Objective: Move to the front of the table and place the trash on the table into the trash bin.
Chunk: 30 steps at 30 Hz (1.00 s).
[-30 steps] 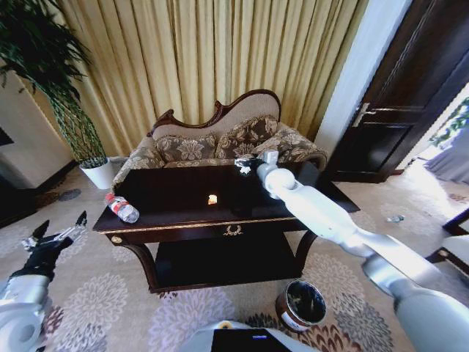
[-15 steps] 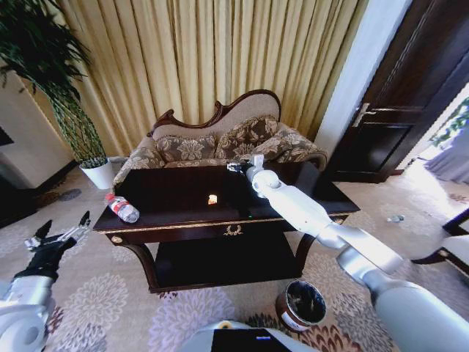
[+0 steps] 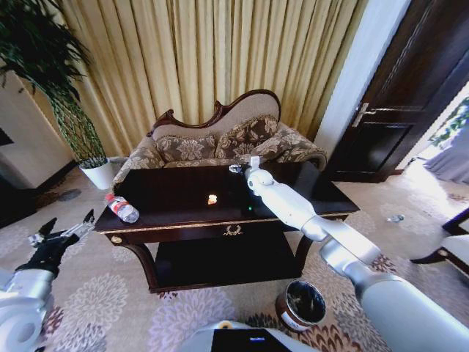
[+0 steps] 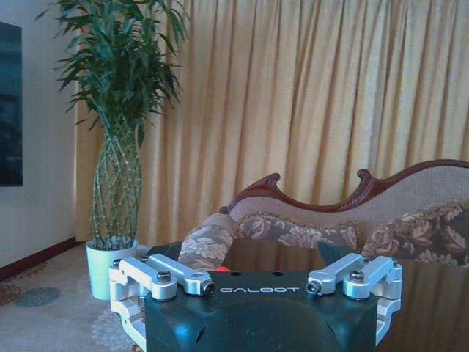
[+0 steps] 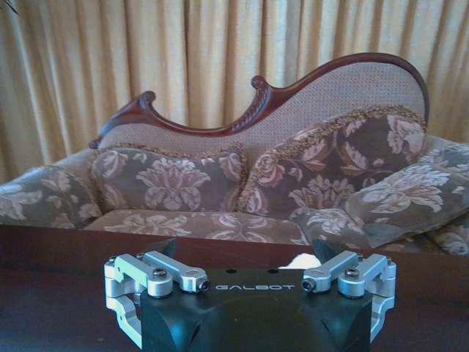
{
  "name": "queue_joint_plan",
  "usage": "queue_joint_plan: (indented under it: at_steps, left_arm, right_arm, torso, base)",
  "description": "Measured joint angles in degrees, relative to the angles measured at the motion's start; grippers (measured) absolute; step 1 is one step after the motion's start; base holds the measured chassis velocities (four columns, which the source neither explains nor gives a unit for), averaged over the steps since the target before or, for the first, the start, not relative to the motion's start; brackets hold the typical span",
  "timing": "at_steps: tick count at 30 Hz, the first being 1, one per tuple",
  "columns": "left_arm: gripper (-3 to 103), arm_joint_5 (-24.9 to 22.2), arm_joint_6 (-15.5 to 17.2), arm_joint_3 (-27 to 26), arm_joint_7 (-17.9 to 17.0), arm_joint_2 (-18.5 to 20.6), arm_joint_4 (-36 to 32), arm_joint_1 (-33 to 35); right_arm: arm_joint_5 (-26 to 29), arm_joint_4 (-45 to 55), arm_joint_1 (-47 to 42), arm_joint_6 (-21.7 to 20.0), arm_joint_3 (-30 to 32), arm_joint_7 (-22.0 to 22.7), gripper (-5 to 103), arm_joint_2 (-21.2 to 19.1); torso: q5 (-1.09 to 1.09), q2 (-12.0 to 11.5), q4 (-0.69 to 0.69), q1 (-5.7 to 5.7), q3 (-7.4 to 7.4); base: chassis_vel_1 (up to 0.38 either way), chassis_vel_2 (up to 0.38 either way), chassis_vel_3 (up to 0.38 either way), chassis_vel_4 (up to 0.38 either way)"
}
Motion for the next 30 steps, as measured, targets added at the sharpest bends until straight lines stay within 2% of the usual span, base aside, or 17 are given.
queue_joint_plan:
  at_steps: [8, 17, 24, 27, 30]
  left_arm:
    - [100, -0.97, 0.74, -0.32, -0.14, 1.51, 0.23, -0.44]
    - [100, -1.44, 0.51, -0.11, -0.11, 2.19, 0.89, -0.58]
    - [100, -2.15, 0.15, -0.32, -0.07, 2.80, 1.24, -0.80]
    - [100, -2.27, -0.48, -0.32, 0.01, 2.73, 1.69, -0.75]
    - [100, -2.27, -0.74, -0.32, 0.12, 2.55, 1.99, -0.74]
  right_arm:
    - [-1.82, -2.79, 0.05, 0.08, 0.75, 0.00, 100, -0.47]
    - [-0.86, -2.61, -0.33, -0.87, 0.54, 1.46, 100, -0.97]
    - [2.00, -1.86, -0.03, -4.20, -0.18, 3.19, 100, 0.08]
    - [4.64, -2.06, 0.62, -6.67, 0.59, 5.60, 101, 0.92]
    - [4.88, -2.27, 0.85, -7.02, 0.76, 6.10, 91, 1.27]
  torso:
    - [0.01, 0.00, -0.02, 0.00, 0.00]
    - [0.01, 0.00, -0.01, 0.00, 0.00]
    - [0.00, 0.00, 0.00, 0.00, 0.00]
    - [0.01, 0.00, -0.02, 0.00, 0.00]
    - [0.00, 0.00, 0.00, 0.00, 0.00]
  base:
    - [0.000, 0.000, 0.000, 0.000]
    - [0.000, 0.000, 0.000, 0.000]
    - [0.000, 0.000, 0.000, 0.000]
    - [0.000, 0.000, 0.000, 0.000]
    - [0.000, 0.000, 0.000, 0.000]
